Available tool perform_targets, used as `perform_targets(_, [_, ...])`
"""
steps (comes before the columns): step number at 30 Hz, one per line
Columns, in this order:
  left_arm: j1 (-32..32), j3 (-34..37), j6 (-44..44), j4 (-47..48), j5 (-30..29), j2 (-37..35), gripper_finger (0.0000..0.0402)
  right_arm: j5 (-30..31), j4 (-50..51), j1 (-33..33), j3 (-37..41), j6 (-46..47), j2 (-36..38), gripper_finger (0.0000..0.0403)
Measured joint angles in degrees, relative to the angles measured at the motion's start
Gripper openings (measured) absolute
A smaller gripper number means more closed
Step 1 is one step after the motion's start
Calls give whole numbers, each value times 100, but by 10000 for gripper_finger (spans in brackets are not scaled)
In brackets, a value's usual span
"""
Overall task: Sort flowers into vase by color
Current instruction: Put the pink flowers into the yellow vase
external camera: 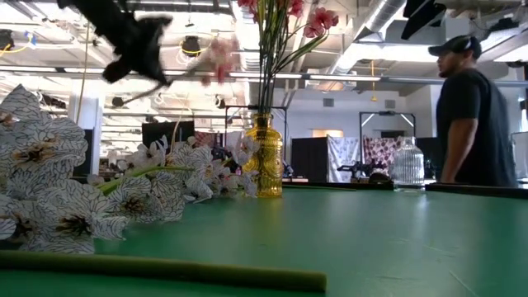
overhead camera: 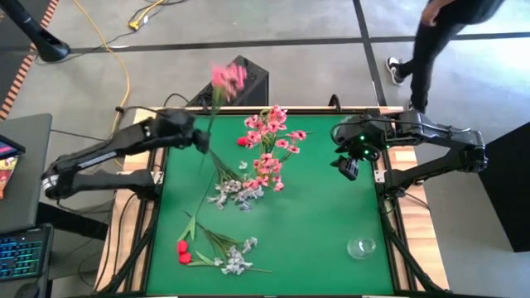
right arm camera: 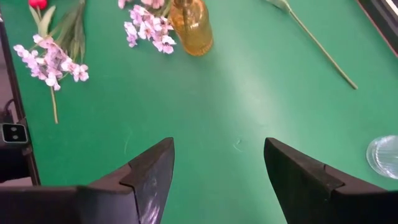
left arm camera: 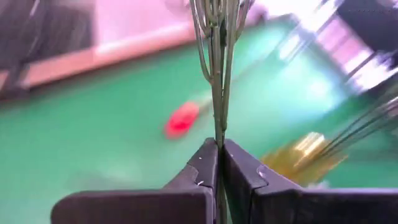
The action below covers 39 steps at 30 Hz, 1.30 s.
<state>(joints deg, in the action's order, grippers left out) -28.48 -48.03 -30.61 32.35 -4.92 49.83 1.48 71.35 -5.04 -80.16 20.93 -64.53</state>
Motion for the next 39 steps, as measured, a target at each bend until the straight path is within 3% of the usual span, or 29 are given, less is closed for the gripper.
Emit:
perform_targets(5, [182,336,443,-2391,391,-356,0,0,-207,0,0,2,0,276])
perform_targets(12, [627,1159,841,-5774,1203,47,0,2,-332,0,0,18,0,276])
perform_targets(16, [733,1394,1168,-5591,1662,603,0,2,-330,0,0,22,0,276])
perform_targets(19, [795,1399,1344,-5782,1500,939,0,2,-322,0,0,25,0,276])
perform_targets(22, [928,1397,1825,-6731,1193,1274,0,4,-317,0,0,95,0,276])
perform_targets(28, [1110,1384,2279,-8617,1188,2013,0,7,-315,3,0,142,0,276])
perform_targets(39, [1164,2110,1435,-11615,827,3247,0,13,-304,13,0,168,0,276])
